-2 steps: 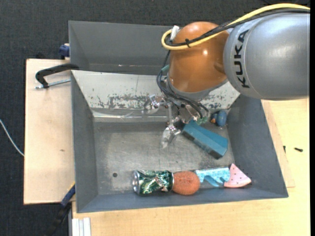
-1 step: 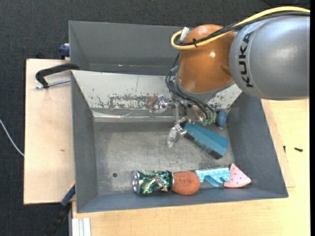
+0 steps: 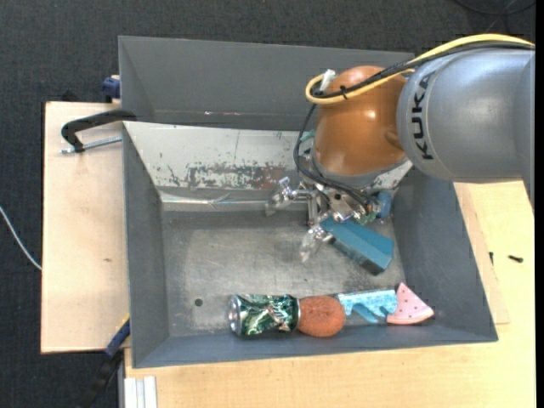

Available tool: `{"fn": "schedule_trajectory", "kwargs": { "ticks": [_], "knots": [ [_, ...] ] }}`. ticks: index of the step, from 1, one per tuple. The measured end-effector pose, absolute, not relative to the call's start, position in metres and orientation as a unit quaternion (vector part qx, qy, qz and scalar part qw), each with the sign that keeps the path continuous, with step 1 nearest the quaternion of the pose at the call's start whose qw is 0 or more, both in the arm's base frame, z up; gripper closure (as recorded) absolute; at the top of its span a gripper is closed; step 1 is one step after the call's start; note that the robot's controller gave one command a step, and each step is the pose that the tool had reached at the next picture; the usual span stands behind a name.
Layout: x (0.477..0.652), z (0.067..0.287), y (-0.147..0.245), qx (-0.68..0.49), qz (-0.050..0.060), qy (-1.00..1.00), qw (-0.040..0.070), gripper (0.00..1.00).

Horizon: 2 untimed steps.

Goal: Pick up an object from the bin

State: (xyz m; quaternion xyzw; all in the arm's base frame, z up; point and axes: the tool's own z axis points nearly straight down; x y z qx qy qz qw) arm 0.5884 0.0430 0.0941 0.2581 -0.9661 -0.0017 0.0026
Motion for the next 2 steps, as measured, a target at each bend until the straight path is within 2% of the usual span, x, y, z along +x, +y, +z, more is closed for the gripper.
{"fn": "schedule_trajectory", "kwargs": {
  "ticks": [1,2],
  "knots": [
    [0.5888,0.1843,0.0388,0.145,0.0,-0.989,-0.006,1.0],
    [0.5877,0.1812,0.0387,0.146,-0.001,-0.989,-0.003,1.0]
  ]
}}
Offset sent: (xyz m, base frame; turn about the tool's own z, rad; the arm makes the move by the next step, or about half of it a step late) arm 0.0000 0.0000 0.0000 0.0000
